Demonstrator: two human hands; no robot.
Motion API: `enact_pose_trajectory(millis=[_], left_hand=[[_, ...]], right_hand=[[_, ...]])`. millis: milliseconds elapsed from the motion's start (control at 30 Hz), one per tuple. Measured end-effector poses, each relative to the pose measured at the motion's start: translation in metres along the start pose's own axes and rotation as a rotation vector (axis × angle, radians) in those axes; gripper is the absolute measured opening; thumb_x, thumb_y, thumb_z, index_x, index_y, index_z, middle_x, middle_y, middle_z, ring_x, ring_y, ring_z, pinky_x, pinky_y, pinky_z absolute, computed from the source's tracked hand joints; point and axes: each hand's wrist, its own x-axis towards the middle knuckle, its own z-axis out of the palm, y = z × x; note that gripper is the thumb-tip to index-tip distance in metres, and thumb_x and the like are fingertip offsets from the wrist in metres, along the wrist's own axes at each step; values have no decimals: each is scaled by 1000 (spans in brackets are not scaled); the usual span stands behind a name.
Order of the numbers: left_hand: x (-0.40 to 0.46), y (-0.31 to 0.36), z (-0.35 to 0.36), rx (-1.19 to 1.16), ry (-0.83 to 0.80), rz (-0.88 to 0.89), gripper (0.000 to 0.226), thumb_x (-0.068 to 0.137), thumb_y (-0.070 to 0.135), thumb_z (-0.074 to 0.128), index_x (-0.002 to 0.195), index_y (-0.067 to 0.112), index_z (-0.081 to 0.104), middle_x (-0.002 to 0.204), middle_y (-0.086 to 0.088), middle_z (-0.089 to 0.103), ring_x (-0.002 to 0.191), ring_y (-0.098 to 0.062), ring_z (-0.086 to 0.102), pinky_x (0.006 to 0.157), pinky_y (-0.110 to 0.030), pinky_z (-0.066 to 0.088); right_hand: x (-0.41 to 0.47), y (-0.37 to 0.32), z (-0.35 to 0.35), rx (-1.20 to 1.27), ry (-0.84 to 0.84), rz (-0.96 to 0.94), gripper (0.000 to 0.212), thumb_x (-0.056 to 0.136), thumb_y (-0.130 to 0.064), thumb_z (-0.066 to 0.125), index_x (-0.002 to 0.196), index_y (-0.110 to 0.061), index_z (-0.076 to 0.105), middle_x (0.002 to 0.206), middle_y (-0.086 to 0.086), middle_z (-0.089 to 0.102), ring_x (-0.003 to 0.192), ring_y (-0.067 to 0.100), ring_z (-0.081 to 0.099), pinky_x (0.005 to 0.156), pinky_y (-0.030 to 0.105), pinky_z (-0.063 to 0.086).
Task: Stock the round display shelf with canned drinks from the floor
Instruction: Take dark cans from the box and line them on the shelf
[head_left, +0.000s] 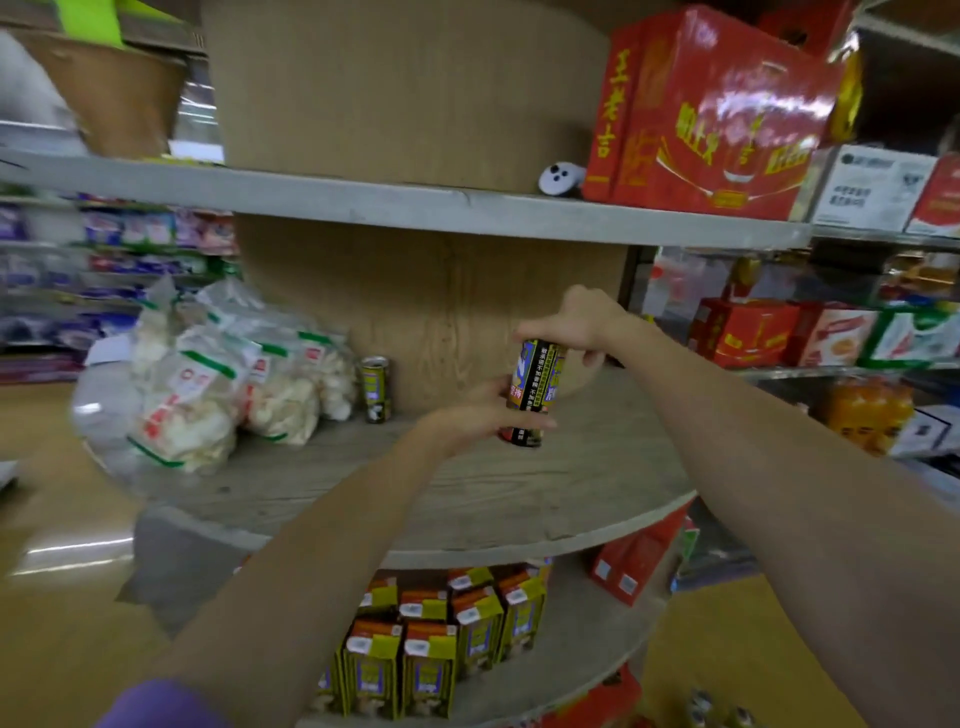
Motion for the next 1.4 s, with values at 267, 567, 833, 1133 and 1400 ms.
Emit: enact_pose_trajectory(millis=[267, 567, 833, 1133, 1400], left_hand=[[11, -11, -82, 18, 213, -35, 81, 44, 31, 95, 116, 21, 60, 112, -2, 68, 103, -21, 68, 87, -46, 57], [29, -58, -155, -283, 71, -126, 56, 74, -12, 72, 123, 10, 57, 100, -5, 71, 88, -20, 69, 74, -34, 56], [50, -99, -199, 45, 15, -167, 37, 71, 0, 81, 104, 7, 68, 95, -8, 74, 88, -18, 69, 87, -39, 54], [58, -129, -242, 240, 121, -167, 14, 71, 7, 79, 81, 3, 70, 69, -10, 62, 70, -20, 56, 74, -36, 46], [60, -159, -274, 341, 243, -172, 46, 49, 38, 80, 82, 8, 70, 81, -13, 72, 85, -28, 69, 83, -40, 55]], right_hand=[[59, -55, 26, -64, -251, 79, 65, 79, -78, 47, 87, -15, 61, 86, 8, 55, 70, 22, 54, 65, 32, 53], [108, -86, 72, 167, -453, -74, 43, 81, -31, 78, 112, -6, 63, 94, 9, 64, 63, 14, 56, 57, 24, 46], [135, -115, 130, 46, -378, -27, 47, 66, -28, 89, 99, 1, 71, 80, 10, 71, 66, 16, 63, 53, 23, 50], [146, -134, 182, 88, -153, 44, 65, 61, -28, 92, 113, -4, 61, 92, 10, 66, 73, 20, 63, 63, 32, 54], [169, -153, 216, 111, -92, 14, 60, 62, -36, 90, 109, -7, 64, 110, 7, 60, 100, 22, 58, 81, 33, 52]])
